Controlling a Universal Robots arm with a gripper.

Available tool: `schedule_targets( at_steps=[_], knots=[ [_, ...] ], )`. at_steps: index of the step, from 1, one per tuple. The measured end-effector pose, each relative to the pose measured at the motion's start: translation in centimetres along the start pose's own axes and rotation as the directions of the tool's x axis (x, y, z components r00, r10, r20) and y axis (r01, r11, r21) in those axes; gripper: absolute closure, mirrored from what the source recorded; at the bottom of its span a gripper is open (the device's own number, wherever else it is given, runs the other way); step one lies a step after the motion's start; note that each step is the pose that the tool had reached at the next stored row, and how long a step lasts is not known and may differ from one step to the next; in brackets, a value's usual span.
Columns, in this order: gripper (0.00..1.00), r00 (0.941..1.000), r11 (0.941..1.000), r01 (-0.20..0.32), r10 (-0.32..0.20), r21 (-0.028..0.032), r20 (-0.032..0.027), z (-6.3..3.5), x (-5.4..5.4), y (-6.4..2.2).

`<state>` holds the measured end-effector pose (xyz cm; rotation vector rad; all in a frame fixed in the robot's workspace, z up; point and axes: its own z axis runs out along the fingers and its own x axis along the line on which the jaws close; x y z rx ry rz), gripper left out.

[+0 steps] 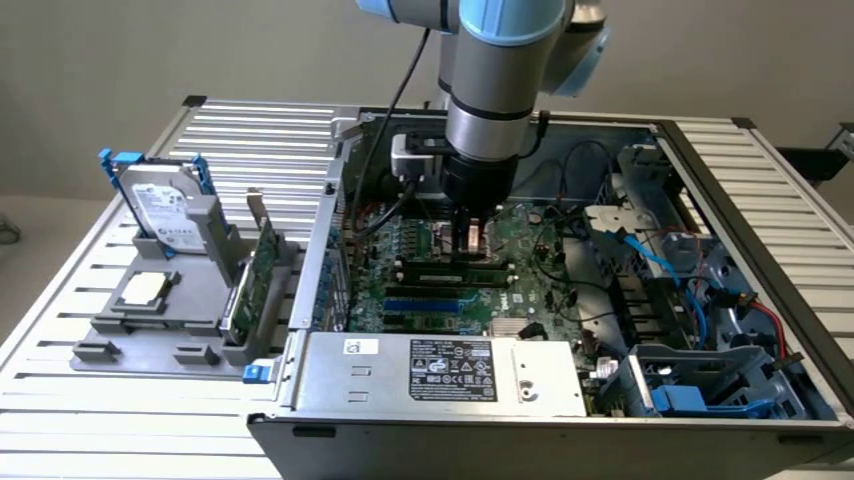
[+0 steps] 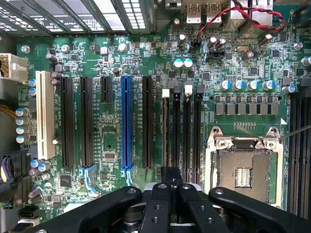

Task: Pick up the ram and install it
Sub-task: 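Press down the ram until it locks into place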

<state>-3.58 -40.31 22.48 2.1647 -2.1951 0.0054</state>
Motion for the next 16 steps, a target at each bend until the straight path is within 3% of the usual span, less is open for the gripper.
schedule_targets(
  at_steps=[6,8,13,16],
  knots=[
    [0.89,1.0,1.0,-0.004,0.004,0.0023,-0.0001,0.2,0.0,0.04],
    [0.89,1.0,1.0,-0.005,0.005,0.0034,0.0026,-0.36,0.0,0.05],
    [0.89,1.0,1.0,-0.005,0.005,0.0015,0.0006,-2.65,0.1,0.11],
    [0.89,1.0,1.0,-0.005,0.005,0.0012,0.0007,-3.0,0.1,0.11]
  ],
)
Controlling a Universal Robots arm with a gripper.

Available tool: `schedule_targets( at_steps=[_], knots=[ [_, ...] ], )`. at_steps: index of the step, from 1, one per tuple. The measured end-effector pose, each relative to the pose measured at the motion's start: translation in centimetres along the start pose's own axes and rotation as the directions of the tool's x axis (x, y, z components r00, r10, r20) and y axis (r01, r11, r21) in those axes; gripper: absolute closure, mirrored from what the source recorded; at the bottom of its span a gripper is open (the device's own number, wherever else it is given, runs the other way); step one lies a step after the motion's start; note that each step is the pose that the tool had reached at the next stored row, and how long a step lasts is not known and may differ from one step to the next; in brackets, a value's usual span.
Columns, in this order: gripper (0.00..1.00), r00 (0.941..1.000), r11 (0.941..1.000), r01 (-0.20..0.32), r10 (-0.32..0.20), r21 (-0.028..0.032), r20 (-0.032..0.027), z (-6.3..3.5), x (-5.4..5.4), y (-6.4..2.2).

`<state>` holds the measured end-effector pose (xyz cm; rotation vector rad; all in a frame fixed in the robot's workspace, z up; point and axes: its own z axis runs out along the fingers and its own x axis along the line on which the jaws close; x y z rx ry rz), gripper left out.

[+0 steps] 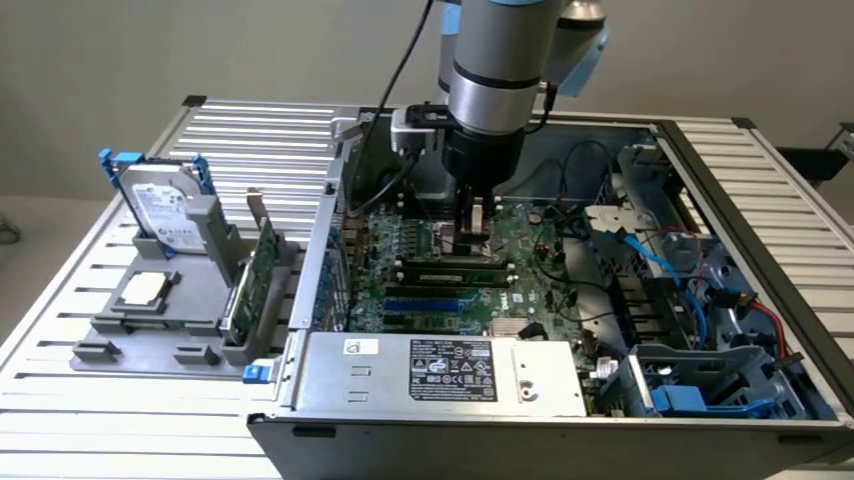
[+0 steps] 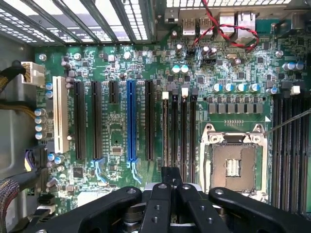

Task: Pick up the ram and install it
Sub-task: 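Press down the ram until it locks into place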

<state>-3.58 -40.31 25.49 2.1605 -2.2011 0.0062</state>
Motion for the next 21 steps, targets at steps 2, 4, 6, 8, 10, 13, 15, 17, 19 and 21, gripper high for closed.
schedule_targets(
  at_steps=[2,4,6,8,10,13,15,17,19,21],
  knots=[
    [0.89,1.0,1.0,0.0,0.0,-0.0005,0.0003,-0.01,0.0,0.0],
    [0.89,1.0,1.0,0.0,0.0,-0.0029,0.0008,-0.06,0.0,0.0],
    [0.89,1.0,1.0,0.0,0.0,-0.0035,0.0009,-0.07,0.01,0.0],
    [0.89,1.0,1.0,0.0,0.0,-0.0041,0.0011,-0.08,0.01,0.0],
    [0.89,1.0,1.0,0.0,0.0,-0.0048,0.0013,-0.09,0.01,0.0],
    [0.89,1.0,1.0,0.0,0.0,-0.0057,0.0017,-0.1,0.01,0.0],
    [0.89,1.0,1.0,0.0,0.0,-0.0064,0.0019,-0.12,0.01,0.0],
    [0.89,1.0,1.0,0.0,0.0,-0.0065,0.003,-0.13,0.27,-0.02],
    [0.89,1.0,0.9999,-0.007,0.007,-0.0069,0.0064,-0.12,0.34,-0.03],
    [0.89,0.9996,0.9996,-0.027,0.027,-0.0077,0.0101,-0.11,0.34,-0.04]
  ],
)
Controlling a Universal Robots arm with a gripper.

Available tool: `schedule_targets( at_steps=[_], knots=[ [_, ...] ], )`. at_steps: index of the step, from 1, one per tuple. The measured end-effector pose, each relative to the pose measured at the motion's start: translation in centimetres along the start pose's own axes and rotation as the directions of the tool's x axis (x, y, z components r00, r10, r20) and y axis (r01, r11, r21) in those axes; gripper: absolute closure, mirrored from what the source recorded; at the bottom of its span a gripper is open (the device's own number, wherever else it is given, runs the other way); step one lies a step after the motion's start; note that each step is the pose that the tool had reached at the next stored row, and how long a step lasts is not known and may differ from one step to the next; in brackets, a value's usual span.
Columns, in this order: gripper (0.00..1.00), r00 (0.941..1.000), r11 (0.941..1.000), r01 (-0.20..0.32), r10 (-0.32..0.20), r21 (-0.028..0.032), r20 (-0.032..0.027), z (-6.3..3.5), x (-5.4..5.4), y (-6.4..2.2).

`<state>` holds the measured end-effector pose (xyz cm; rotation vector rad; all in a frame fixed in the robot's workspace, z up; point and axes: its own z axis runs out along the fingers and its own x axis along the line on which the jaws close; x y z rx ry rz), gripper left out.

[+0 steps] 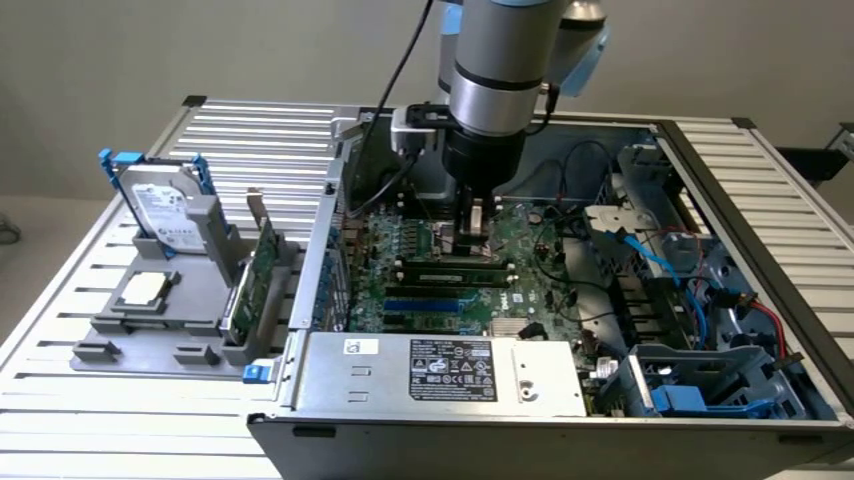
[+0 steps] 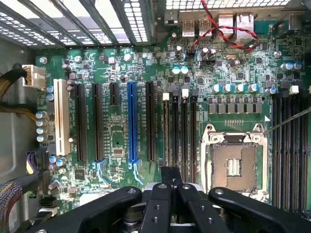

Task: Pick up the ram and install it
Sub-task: 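Press down the ram until it locks into place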

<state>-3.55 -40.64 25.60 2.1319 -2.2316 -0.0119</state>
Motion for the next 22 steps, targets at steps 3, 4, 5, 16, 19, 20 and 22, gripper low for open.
schedule_targets(
  at_steps=[3,4,5,16,19,20,22],
  knots=[
    [0.89,0.9993,0.9993,-0.037,0.037,-0.0012,0.0037,0.02,0.0,0.0],
    [0.89,0.9987,0.9987,-0.05,0.05,-0.0017,0.0048,0.03,0.0,0.0],
    [0.89,0.998,0.998,-0.064,0.064,-0.0022,0.0058,0.04,0.0,-0.01],
    [0.89,0.9715,0.9716,-0.237,0.237,-0.0095,0.0131,0.1,0.0,-0.01],
    [0.89,0.9574,0.9575,-0.288,0.288,-0.0118,0.0148,0.1,0.0,-0.01],
    [0.89,0.9517,0.9518,-0.306,0.306,-0.0127,0.0154,0.1,0.0,-0.01],
    [0.89,0.9404,0.9405,-0.34,0.34,-0.0144,0.0165,0.1,0.0,-0.01]
  ],
)
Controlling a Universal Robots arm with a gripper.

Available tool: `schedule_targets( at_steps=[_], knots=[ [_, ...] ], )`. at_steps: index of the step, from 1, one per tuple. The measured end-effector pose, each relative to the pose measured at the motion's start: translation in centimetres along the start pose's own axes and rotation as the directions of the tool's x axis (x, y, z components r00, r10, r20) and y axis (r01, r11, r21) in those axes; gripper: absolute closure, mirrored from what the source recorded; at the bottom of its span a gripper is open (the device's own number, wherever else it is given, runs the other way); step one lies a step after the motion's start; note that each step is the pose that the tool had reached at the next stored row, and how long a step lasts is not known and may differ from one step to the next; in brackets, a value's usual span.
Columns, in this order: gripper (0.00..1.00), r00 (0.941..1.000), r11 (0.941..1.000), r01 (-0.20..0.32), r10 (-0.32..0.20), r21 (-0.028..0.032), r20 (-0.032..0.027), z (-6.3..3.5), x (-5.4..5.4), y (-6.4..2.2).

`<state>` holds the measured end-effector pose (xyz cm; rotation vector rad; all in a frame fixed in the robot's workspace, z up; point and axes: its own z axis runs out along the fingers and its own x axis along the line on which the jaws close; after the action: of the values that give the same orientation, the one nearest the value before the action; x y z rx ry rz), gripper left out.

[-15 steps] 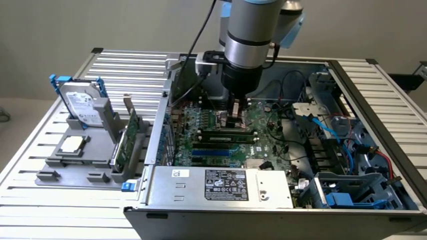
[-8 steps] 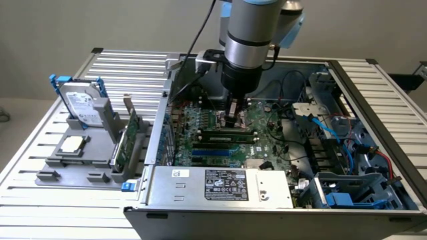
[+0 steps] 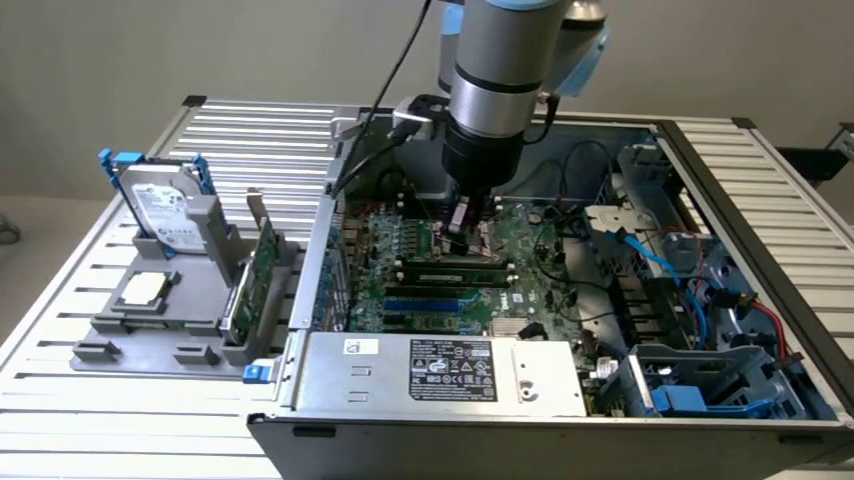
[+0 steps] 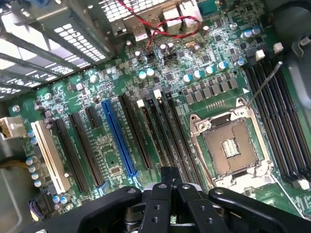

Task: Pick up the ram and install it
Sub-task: 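Press down the ram until it locks into place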

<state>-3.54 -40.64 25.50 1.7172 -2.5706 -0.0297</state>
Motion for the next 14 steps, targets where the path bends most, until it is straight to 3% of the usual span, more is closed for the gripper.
schedule_targets(
  at_steps=[3,7,11,14],
  knots=[
    [0.89,0.9986,0.9986,-0.053,0.053,-0.0017,0.0023,0.0,0.0,0.0],
    [0.89,0.9925,0.9925,-0.123,0.123,-0.0041,0.0051,0.0,0.0,0.0],
    [0.89,0.9817,0.9818,-0.19,0.19,-0.0067,0.0078,0.0,0.0,0.0],
    [0.89,0.9705,0.9705,-0.241,0.241,-0.0087,0.0096,0.0,0.0,0.0]
  ],
)
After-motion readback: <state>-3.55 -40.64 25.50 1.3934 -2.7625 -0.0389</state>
